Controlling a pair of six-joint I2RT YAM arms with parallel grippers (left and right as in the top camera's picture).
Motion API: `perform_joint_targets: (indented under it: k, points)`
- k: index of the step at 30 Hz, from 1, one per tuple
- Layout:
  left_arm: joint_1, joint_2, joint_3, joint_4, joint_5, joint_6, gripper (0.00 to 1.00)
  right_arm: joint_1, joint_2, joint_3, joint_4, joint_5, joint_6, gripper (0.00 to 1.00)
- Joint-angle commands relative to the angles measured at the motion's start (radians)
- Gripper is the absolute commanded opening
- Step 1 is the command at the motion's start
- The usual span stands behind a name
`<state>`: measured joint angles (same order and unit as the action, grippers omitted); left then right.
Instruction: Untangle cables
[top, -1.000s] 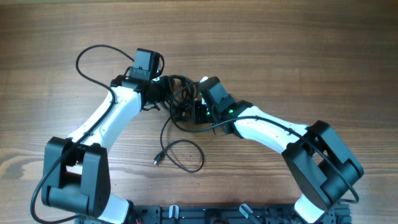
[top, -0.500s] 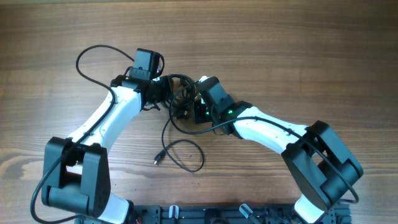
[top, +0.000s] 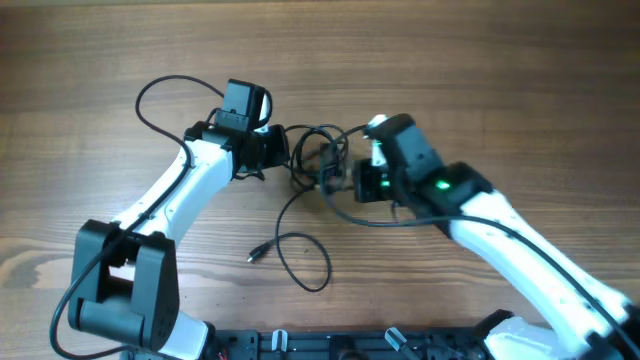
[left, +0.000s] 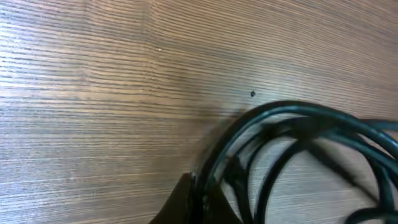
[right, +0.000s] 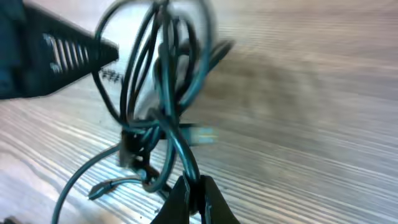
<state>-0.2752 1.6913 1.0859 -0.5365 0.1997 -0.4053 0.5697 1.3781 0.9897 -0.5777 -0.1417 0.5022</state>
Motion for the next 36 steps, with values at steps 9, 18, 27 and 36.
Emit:
perform_joint_targets:
  k: [9, 18, 27, 36]
  points:
    - [0.029, 0.011, -0.009, 0.001, -0.112, 0.001, 0.04, -0.192, -0.19, 0.012, -0.34, 0.528, 0.04, 0.04]
    - [0.029, 0.011, -0.009, 0.0, -0.135, 0.001, 0.05, -0.191, -0.168, 0.012, -0.067, -0.251, -0.148, 0.04]
    - [0.053, 0.011, -0.009, -0.044, -0.309, -0.06, 0.23, -0.19, 0.056, 0.01, 0.049, -0.734, -0.291, 0.04]
    - [0.058, 0.011, -0.009, -0.001, 0.137, 0.17, 0.88, -0.197, 0.185, 0.01, 0.236, -0.959, -0.175, 0.04]
